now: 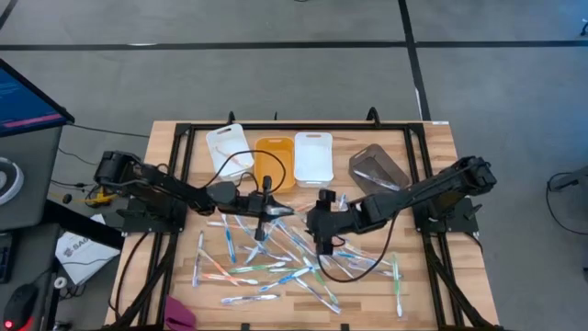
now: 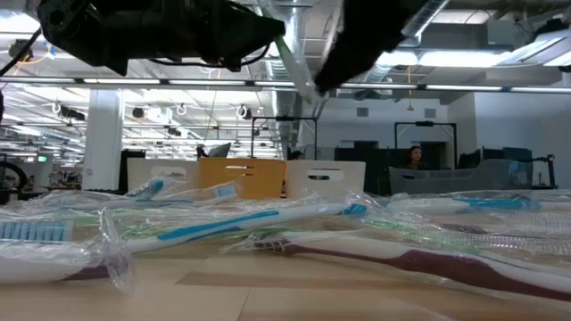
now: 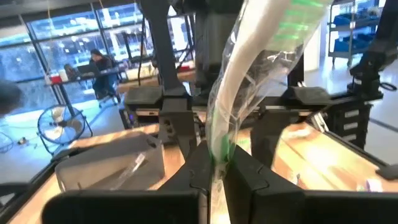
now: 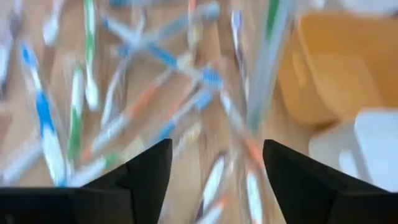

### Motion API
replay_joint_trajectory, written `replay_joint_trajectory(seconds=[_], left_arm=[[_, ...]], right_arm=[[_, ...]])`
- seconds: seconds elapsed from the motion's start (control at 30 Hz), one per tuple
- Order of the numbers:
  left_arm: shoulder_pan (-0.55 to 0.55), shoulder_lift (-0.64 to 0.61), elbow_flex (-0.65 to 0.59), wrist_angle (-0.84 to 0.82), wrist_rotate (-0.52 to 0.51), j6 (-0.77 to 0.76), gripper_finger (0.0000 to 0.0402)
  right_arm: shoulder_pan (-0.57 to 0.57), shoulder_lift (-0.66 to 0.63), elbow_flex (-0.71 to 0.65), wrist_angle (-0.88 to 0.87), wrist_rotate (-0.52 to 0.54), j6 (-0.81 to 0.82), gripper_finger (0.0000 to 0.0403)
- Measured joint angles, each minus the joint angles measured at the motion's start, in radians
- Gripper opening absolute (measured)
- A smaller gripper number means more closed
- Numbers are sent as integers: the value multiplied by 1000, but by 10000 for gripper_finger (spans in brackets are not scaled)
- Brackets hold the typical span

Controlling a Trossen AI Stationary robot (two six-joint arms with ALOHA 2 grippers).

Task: Pick & Place Toothbrushes
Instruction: Put the white green toothbrush into the yellow bin

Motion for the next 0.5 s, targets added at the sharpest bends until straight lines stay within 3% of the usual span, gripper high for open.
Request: replay_joint_trajectory(seconds=[0.2, 0.5], left_arm=[[9, -129, 0, -193, 0, 0, 10], [81, -363, 9, -594, -35, -17, 11]], right_arm=[[9, -5, 0, -101, 2, 85, 248], [47, -47, 0, -146, 39, 75, 248]])
